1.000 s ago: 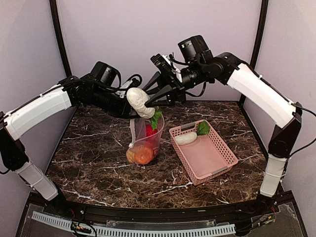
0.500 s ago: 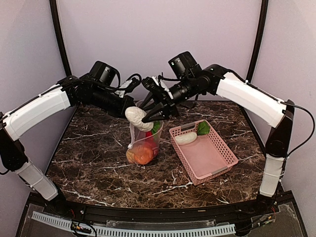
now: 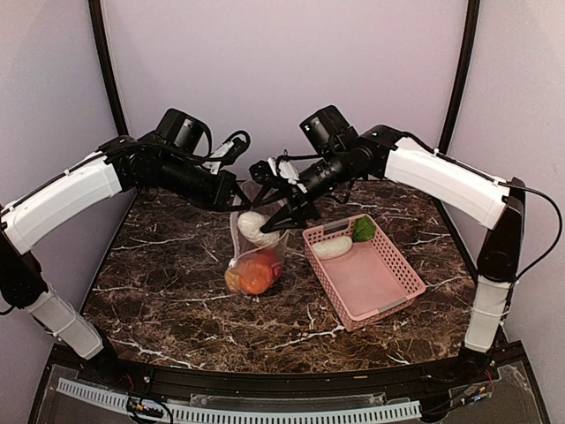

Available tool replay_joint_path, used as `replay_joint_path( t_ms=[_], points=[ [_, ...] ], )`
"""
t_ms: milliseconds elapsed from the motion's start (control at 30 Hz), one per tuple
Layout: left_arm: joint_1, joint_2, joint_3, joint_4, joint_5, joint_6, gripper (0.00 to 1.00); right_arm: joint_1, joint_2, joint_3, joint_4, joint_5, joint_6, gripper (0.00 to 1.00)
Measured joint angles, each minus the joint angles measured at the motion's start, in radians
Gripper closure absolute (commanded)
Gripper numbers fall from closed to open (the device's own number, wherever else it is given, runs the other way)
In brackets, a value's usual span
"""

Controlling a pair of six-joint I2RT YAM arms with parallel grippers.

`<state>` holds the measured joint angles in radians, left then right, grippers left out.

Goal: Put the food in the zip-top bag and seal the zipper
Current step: Place the fake vegetable in the zipper food storage bag, then adjust the zipper food storage bag at the center of the board.

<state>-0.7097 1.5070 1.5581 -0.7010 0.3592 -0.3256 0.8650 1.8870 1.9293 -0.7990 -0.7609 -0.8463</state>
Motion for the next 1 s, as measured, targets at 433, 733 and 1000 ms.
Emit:
replay_joint_path(
  t_ms=[433,733,1000],
  points=[
    [0.0,-0.002,-0.003,0.0,0.0,0.0,0.99,0.076,-0.078,0.031,-0.146,0.095,-0.088,0.43],
    [0.0,-0.002,-0.003,0.0,0.001,0.0,0.99,0.176,-0.076,-0.002,-0.224,0.335,-0.146,0.55],
    [0.0,-0.002,0.007,-0.026,-0.003,0.012,0.99,0.182,-0.025,0.035,-0.22,0.47,-0.138,1.0]
  ],
)
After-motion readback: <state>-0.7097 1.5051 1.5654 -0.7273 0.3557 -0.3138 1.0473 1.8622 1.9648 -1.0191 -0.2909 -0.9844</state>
